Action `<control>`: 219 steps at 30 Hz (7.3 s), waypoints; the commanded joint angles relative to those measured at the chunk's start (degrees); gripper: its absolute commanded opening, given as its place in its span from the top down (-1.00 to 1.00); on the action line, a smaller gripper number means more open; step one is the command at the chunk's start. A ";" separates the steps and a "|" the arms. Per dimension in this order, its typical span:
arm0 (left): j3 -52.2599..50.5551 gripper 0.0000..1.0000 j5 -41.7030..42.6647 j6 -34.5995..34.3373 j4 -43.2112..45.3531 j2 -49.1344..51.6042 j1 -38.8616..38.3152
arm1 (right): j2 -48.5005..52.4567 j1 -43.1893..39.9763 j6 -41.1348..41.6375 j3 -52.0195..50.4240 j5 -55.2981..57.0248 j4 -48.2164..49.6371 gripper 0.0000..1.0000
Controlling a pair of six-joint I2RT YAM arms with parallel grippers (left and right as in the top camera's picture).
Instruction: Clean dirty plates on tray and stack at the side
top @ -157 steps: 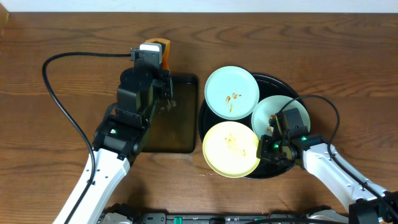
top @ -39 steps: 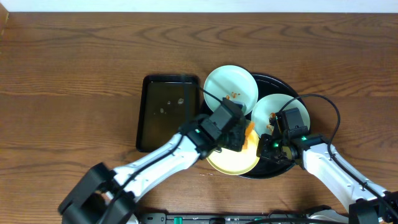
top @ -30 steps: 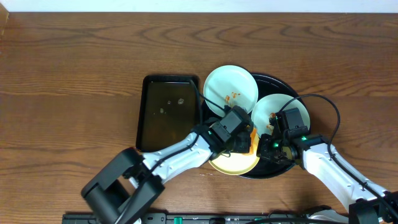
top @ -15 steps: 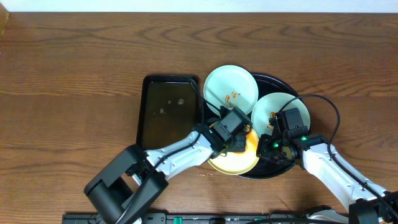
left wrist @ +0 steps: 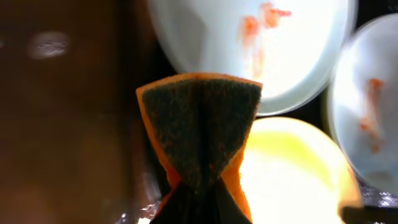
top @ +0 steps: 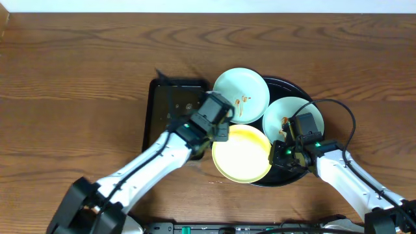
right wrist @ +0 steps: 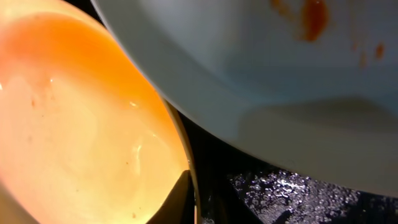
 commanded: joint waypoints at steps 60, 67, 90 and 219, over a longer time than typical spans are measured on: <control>-0.74 0.85 -1.57 5.07 -6.47 -0.28 19.82 | -7.85 25.83 -38.77 16.11 62.16 5.18 0.98; -0.74 0.85 -1.57 5.09 -6.47 -0.28 19.82 | -7.85 32.46 -49.92 16.11 71.56 11.50 0.97; -0.74 0.85 -1.57 5.07 -6.49 -0.28 19.82 | -7.85 34.67 -61.99 16.11 74.93 17.66 0.97; -0.74 0.85 12.48 2.97 15.78 4.15 -3.19 | 7.58 -9.42 -4.68 8.55 1.95 -6.97 0.97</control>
